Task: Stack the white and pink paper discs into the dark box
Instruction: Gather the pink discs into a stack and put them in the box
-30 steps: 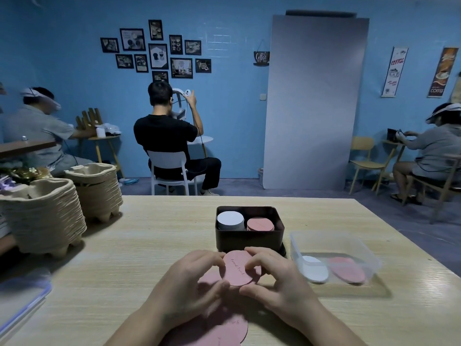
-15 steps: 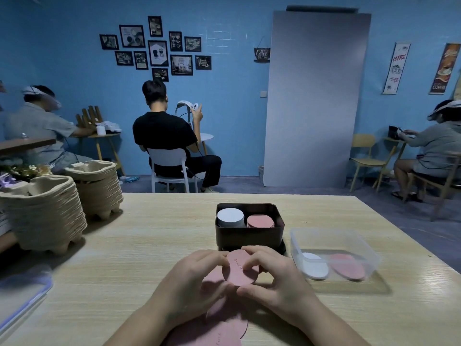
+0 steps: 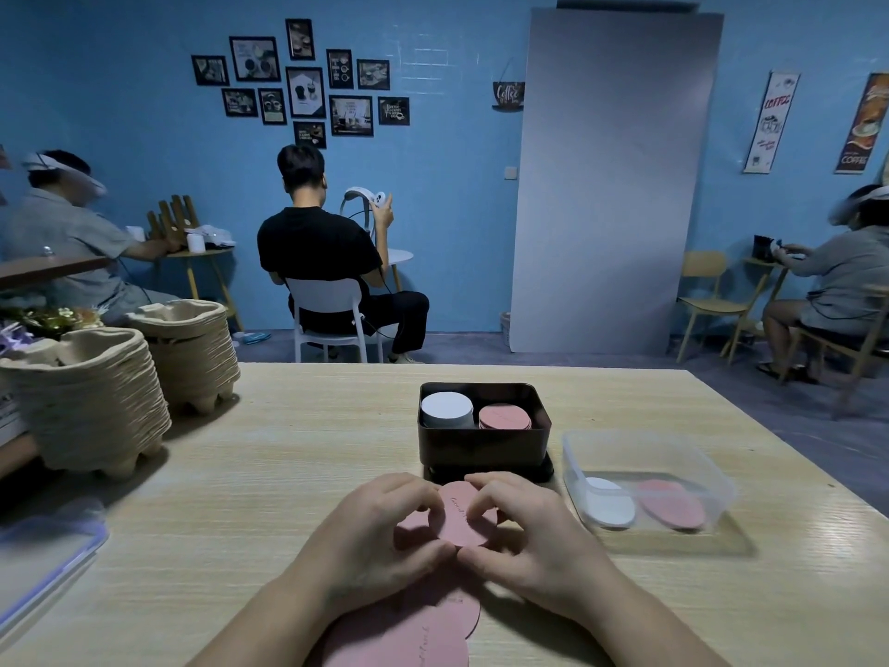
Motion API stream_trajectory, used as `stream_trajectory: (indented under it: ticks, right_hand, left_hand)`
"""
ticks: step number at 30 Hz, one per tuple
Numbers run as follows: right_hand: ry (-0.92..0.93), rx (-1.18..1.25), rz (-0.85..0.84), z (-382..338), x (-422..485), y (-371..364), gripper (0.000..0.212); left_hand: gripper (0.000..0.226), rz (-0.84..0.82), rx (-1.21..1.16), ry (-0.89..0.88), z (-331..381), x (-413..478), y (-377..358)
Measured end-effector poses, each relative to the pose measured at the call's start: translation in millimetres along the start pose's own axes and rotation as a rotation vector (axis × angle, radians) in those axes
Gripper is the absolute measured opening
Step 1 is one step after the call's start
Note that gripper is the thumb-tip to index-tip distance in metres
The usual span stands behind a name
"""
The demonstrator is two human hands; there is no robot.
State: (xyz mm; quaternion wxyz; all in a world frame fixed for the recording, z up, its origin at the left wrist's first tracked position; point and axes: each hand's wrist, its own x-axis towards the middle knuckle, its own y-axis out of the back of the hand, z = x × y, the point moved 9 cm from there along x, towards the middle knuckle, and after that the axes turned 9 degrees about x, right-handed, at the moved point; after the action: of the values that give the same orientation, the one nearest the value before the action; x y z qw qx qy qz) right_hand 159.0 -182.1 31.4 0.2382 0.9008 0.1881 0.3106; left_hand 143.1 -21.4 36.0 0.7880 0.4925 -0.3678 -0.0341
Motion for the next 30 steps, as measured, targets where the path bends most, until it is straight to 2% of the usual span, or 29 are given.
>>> stream_trajectory:
  ticks: [8, 14, 22, 26, 30]
  right_hand:
    - [0.028, -0.144, -0.025, 1.0, 1.4, -0.7, 0.031]
    - [0.013, -0.139, -0.069, 0.5, 3.9, 0.2, 0.033]
    - [0.050, -0.082, -0.032, -9.2, 20.3, 24.5, 0.027]
    - [0.086, -0.133, 0.064, -17.0, 40.7, 61.4, 0.027]
    - [-0.051, -0.179, 0.175, 3.4, 67.7, 103.4, 0.030]
  left_hand:
    - [0.023, -0.035, 0.021, -0.044, 6.6, 1.1, -1.3]
    - [0.022, -0.033, 0.001, -0.046, 9.0, 2.0, 0.5]
    - [0.021, 0.020, -0.004, -0.063, 19.6, 22.4, 18.7]
    - [0.030, 0.081, 0.013, -0.024, 13.2, 44.2, 30.6]
    - [0.035, 0.110, 0.163, 0.014, 0.6, 67.3, 31.5]
